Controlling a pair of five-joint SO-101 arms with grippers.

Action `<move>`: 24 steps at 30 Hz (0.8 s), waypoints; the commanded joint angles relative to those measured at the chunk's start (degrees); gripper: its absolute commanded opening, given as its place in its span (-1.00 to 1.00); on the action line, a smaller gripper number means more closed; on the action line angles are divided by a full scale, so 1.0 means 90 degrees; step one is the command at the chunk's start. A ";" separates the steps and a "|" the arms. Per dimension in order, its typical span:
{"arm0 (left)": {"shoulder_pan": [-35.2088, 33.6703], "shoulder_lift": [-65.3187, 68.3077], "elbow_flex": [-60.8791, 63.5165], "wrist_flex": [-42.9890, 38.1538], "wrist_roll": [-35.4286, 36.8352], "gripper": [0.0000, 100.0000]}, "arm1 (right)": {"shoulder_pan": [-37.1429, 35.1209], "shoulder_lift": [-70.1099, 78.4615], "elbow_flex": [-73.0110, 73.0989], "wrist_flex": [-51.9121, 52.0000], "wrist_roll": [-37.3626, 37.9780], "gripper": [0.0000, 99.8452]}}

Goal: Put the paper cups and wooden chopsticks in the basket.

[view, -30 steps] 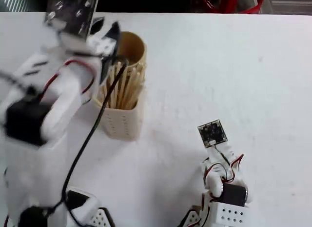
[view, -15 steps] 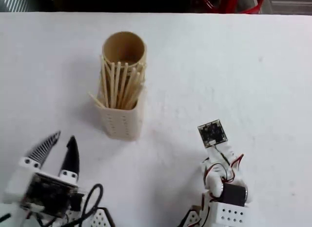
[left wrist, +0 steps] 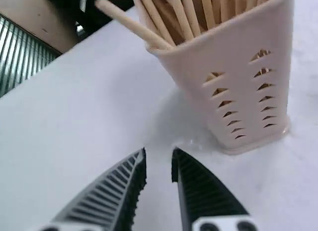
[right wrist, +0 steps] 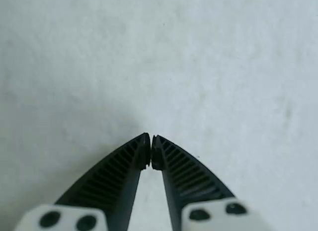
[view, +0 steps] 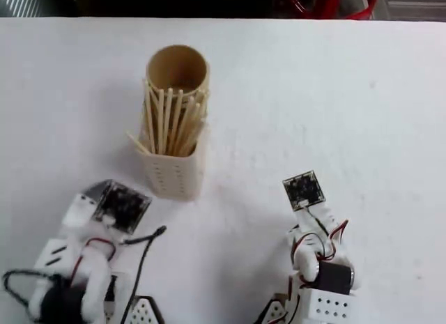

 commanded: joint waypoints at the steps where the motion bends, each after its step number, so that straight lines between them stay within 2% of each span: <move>1: -0.0054 -0.0044 0.1856 -0.1631 -0.0020 -0.79 | 0.0024 -0.0044 0.0059 -0.0103 0.0020 -0.96; 3: -0.0054 0.0015 0.2657 -0.2647 -0.0010 -0.79 | 0.0024 -0.0044 0.0059 -0.0103 0.0020 -0.96; 7: -0.0054 0.0015 0.2589 -0.2921 -0.0020 -0.79 | 0.0024 -0.0044 0.0059 -0.0103 0.0020 -0.96; 12: -0.0044 0.0015 0.2589 -0.2051 -0.0020 -0.79 | 0.0024 -0.0044 0.0059 -0.0103 0.0020 -0.96; 17: -0.0044 0.0005 0.2579 -0.0166 -0.0029 -0.79 | 0.0024 -0.0044 0.0059 -0.0103 0.0020 -0.96; 24: -0.0044 0.0005 0.2579 -0.0264 -0.0010 -0.79 | 0.0024 -0.0044 0.0059 -0.0103 0.0020 -0.96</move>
